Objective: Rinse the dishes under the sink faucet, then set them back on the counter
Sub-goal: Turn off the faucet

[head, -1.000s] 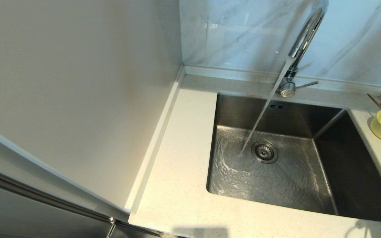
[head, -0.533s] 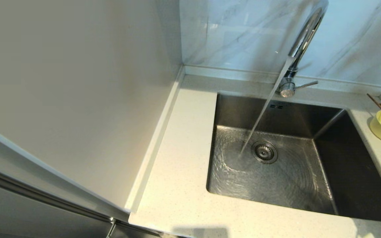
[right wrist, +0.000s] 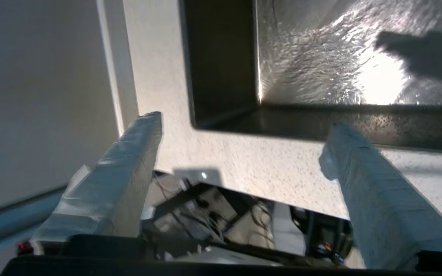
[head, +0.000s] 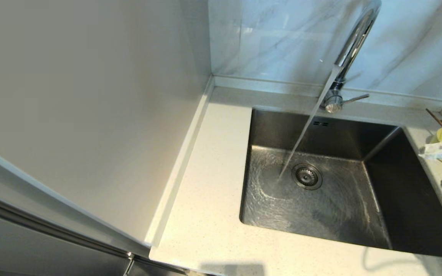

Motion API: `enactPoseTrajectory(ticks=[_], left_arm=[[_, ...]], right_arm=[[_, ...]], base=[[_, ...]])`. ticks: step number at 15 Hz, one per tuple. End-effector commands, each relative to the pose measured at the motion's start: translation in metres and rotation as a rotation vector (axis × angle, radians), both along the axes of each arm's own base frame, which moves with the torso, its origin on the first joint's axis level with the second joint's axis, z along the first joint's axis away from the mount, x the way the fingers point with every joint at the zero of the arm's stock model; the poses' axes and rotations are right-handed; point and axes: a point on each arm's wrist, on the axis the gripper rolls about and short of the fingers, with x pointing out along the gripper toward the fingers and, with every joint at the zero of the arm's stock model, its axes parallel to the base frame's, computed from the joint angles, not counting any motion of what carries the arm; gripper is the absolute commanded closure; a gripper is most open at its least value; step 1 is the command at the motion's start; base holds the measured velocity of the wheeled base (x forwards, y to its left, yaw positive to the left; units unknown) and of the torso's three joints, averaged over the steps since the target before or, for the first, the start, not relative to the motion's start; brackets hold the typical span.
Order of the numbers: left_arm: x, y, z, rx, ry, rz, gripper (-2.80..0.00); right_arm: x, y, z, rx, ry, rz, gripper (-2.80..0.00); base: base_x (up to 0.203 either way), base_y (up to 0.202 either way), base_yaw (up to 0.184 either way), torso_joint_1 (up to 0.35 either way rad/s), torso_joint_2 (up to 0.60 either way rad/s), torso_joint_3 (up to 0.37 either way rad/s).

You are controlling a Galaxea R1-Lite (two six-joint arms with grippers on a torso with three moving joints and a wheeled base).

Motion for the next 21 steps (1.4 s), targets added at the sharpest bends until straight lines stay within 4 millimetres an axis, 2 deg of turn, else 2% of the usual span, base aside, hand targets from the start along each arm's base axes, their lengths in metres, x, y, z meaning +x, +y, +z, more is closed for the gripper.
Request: enactPoseTrajectory(ticks=[1, 5, 8, 10, 13, 16, 21], left_arm=[[0.000, 0.000, 0.000, 0.000, 0.000, 0.000, 0.00], [0.000, 0.000, 0.000, 0.000, 0.000, 0.000, 0.00], [0.000, 0.000, 0.000, 0.000, 0.000, 0.000, 0.00], [0.000, 0.000, 0.000, 0.000, 0.000, 0.000, 0.00], [0.000, 0.000, 0.000, 0.000, 0.000, 0.000, 0.00], [0.000, 0.000, 0.000, 0.000, 0.000, 0.000, 0.00], [0.000, 0.000, 0.000, 0.000, 0.000, 0.000, 0.00]], right_arm=[[0.021, 0.012, -0.006, -0.062, 0.055, 0.021, 0.00], [0.049, 0.025, -0.011, -0.252, 0.083, -0.027, 0.00], [0.079, 0.038, -0.025, -0.491, 0.123, -0.159, 0.00], [0.101, 0.050, -0.019, -0.598, 0.091, -0.241, 0.00], [0.137, 0.060, -0.013, -0.680, 0.065, -0.344, 0.00], [0.156, 0.064, -0.014, -0.706, 0.067, -0.366, 0.00], [0.192, 0.058, -0.017, -0.714, 0.070, -0.463, 0.00]], base=[[0.000, 0.000, 0.000, 0.000, 0.00, 0.000], [0.000, 0.000, 0.000, 0.000, 0.00, 0.000], [0.000, 0.000, 0.000, 0.000, 0.00, 0.000], [0.000, 0.000, 0.000, 0.000, 0.00, 0.000], [0.000, 0.000, 0.000, 0.000, 0.00, 0.000], [0.000, 0.000, 0.000, 0.000, 0.00, 0.000], [0.000, 0.000, 0.000, 0.000, 0.00, 0.000]])
